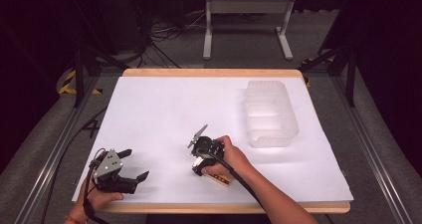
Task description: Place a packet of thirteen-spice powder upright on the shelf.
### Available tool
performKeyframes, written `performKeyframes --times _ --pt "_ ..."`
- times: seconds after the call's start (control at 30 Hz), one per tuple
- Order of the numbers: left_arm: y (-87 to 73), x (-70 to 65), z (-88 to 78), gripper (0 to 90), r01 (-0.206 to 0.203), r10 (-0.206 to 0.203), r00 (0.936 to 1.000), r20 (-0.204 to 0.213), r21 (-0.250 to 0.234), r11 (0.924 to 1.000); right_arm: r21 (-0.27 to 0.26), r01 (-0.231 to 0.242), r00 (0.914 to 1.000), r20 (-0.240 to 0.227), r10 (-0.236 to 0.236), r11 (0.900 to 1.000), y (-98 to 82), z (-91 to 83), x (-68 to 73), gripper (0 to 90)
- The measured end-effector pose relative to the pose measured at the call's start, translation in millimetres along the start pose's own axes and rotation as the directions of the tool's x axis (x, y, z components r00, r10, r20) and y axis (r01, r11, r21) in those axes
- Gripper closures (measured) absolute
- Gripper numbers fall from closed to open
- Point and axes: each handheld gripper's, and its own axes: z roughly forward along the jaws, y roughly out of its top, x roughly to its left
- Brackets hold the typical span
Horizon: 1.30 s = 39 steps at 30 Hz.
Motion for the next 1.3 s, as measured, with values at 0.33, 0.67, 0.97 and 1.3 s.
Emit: performKeyframes --times 0.33,0.67,0.97,1.3 --pt "-0.4 0.9 -0.8 6.5 0.008 -0.009 1.0 -0.004 -0.003 1.0 -0.095 -0.036 0.9992 0.014 0.038 0.995 -8.1 -28.3 0.0 32.4" --pt "-0.1 0.8 -0.7 6.4 0.015 -0.015 0.9999 -0.006 0.001 0.9999 -0.228 -0.074 0.9943 0.058 0.089 0.971 -29.1 -73.5 -5.9 32.5" --pt "-0.4 1.5 -1.8 6.4 0.014 -0.014 0.9998 -0.012 -0.003 0.9999 -0.328 -0.075 0.99 0.089 0.11 0.942 -33.8 -93.4 -10.1 32.5" --pt "-0.6 2.3 -2.3 6.4 0.015 -0.015 0.9998 -0.012 -0.005 0.9999 -0.385 -0.079 0.9775 0.151 0.147 0.92 -27.5 -95.4 -20.4 32.5"
